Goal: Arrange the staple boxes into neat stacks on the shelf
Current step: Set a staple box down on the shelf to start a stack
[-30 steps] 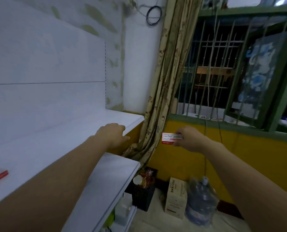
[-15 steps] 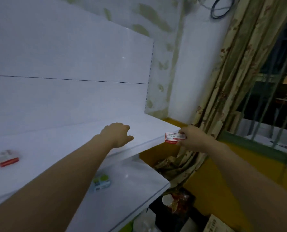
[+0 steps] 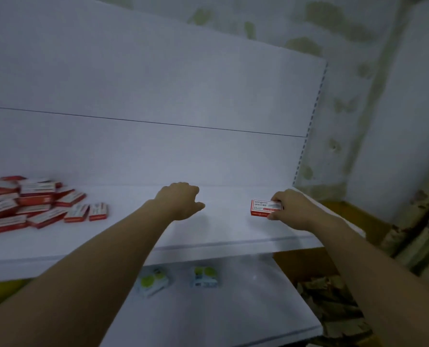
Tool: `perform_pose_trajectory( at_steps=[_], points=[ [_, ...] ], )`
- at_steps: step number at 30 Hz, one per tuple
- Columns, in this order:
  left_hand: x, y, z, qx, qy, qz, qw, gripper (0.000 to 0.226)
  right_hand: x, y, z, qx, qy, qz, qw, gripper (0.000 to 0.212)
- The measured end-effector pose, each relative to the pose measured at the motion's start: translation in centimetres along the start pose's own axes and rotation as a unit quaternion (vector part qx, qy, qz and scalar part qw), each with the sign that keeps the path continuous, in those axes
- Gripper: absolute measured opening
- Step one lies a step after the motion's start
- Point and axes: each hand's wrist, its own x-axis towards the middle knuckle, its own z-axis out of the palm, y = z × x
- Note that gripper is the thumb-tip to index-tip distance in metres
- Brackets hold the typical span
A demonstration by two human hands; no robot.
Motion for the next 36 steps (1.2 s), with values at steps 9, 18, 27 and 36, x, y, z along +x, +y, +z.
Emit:
perform_pose_trajectory(
  at_steps=[9, 18, 27, 36],
  points=[
    [1.0, -7.1, 0.2, 0.02, 0.008, -0.086, 0.996, 0.051, 7.1, -6.6, 3.6, 0.046, -0.025, -0.102, 0.993, 0.046],
    [3.4, -13.9, 0.4, 0.025, 0.017, -0.14, 0.99, 0.052, 13.9, -13.4, 5.7, 0.05, -0.03, -0.169, 0.984, 0.046],
    [7.1, -19.4, 0.9, 0.012, 0.033, -0.144, 0.989, 0.052, 19.9, -19.1, 7.4, 0.077, -0.016, -0.198, 0.977, 0.049],
    [11.0, -19.4, 2.3, -0.118, 0.117, -0.072, 0.983, 0.064, 22.9, -21.7, 9.1, 0.165, 0.045, -0.239, 0.956, 0.042]
  ],
)
